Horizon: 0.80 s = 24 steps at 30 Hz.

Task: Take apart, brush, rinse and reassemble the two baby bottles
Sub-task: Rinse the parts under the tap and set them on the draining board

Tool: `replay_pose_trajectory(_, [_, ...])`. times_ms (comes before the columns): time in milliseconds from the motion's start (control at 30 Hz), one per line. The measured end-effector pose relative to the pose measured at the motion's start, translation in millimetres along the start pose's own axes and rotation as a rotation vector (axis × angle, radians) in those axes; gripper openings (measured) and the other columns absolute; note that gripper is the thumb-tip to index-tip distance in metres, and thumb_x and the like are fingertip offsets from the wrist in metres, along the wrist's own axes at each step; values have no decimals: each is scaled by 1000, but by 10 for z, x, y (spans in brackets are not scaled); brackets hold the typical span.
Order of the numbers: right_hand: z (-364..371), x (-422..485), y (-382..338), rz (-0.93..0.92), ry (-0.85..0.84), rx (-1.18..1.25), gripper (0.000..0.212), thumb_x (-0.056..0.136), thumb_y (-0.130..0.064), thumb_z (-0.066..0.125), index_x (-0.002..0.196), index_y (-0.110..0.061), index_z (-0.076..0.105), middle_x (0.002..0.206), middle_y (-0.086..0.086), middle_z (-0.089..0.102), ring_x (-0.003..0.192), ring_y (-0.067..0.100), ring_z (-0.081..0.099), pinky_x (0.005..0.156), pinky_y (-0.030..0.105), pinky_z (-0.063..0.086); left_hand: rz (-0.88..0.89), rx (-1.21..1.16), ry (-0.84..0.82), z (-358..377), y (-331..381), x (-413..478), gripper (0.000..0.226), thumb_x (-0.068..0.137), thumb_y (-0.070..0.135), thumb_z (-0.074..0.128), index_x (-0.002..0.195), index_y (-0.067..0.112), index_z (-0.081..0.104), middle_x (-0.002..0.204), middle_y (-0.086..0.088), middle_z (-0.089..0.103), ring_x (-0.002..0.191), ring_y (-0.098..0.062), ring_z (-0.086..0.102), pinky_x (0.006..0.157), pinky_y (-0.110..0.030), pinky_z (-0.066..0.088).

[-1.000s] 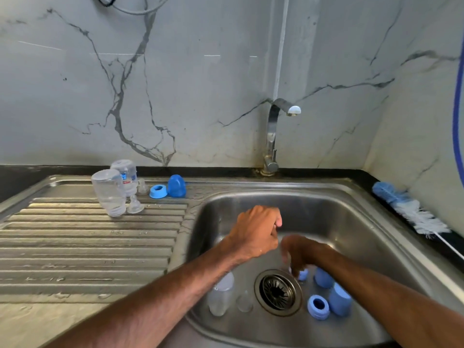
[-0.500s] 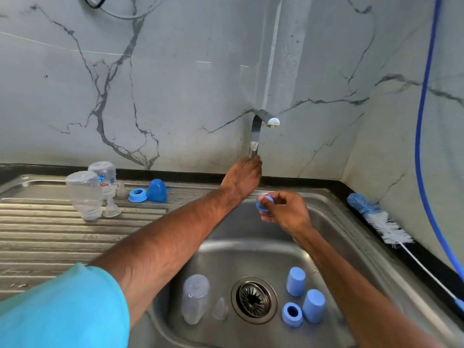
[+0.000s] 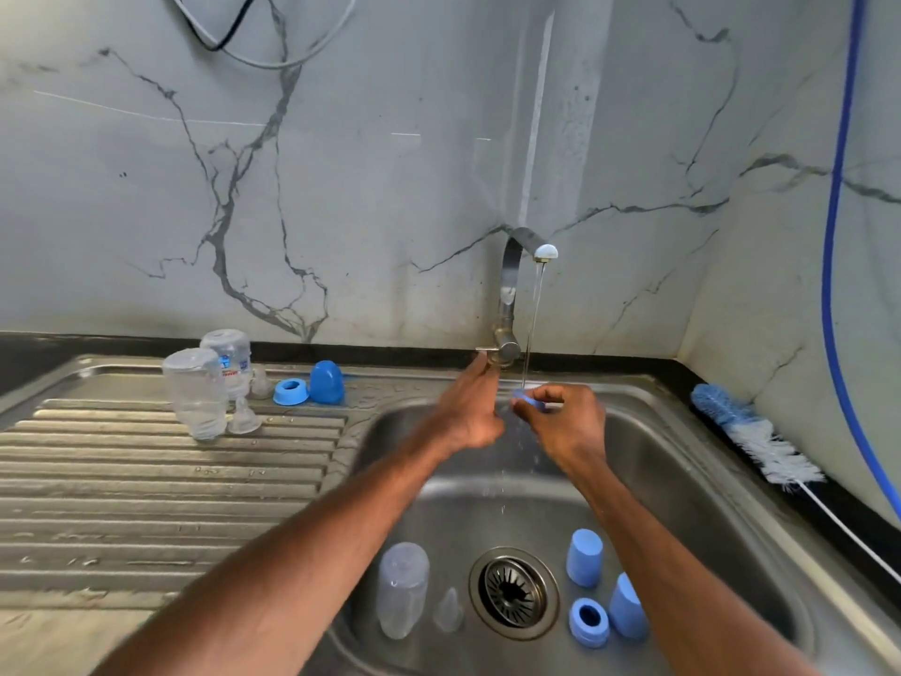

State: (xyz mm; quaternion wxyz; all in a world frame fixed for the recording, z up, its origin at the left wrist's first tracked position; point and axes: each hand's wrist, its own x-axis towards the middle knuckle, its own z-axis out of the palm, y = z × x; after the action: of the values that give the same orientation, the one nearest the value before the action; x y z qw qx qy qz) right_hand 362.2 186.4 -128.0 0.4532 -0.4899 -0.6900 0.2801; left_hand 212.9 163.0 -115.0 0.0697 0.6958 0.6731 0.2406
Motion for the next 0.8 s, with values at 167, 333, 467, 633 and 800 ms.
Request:
replay_pose_trajectory(167, [-47, 35, -49, -210, 104, -2, 9, 87, -10, 83, 94, -14, 82, 92, -9, 72, 84, 5, 68, 78, 20, 59, -248, -633, 161, 344, -112, -210, 49, 92, -2, 57, 139, 10, 58, 136, -7, 65, 123, -22, 63, 108, -39, 50])
replay_pose_trajectory(333, [35, -20, -30, -216, 53, -50, 7, 89, -20, 81, 95, -16, 82, 96, -9, 75, 85, 1, 67, 74, 4, 49, -209, -989, 125, 456, -52, -234, 38, 91, -3, 64, 117, 24, 70, 110, 0, 77, 104, -19, 72, 91, -38, 60])
replay_pose_trajectory(467, [87, -32, -63, -47, 30, 14, 19, 95, -33, 75, 85, -18, 82, 75, -6, 76, 74, 7, 72, 75, 25, 58, -115, -1031, 152, 488, 92, -283, 29, 98, 3, 62, 117, 23, 74, 107, -1, 79, 101, -19, 74, 89, -31, 59])
replay_pose_trajectory(633, [42, -32, -75, 348, 51, 379, 24, 89, -36, 81, 78, -14, 80, 74, 9, 78, 69, 21, 76, 63, 31, 62, -53, -983, 193, 527, 227, -302, 23, 106, 12, 54, 124, 12, 69, 110, -10, 76, 104, -25, 72, 94, -35, 57])
replay_pose_trajectory(800, [-29, -31, -122, 527, -135, 601, 29, 95, -32, 75, 97, -4, 76, 86, 15, 80, 76, 25, 79, 62, 33, 63, -197, -1039, 268, 514, 237, -238, 26, 109, 21, 49, 120, 15, 71, 106, -14, 76, 103, -34, 72, 96, -53, 56])
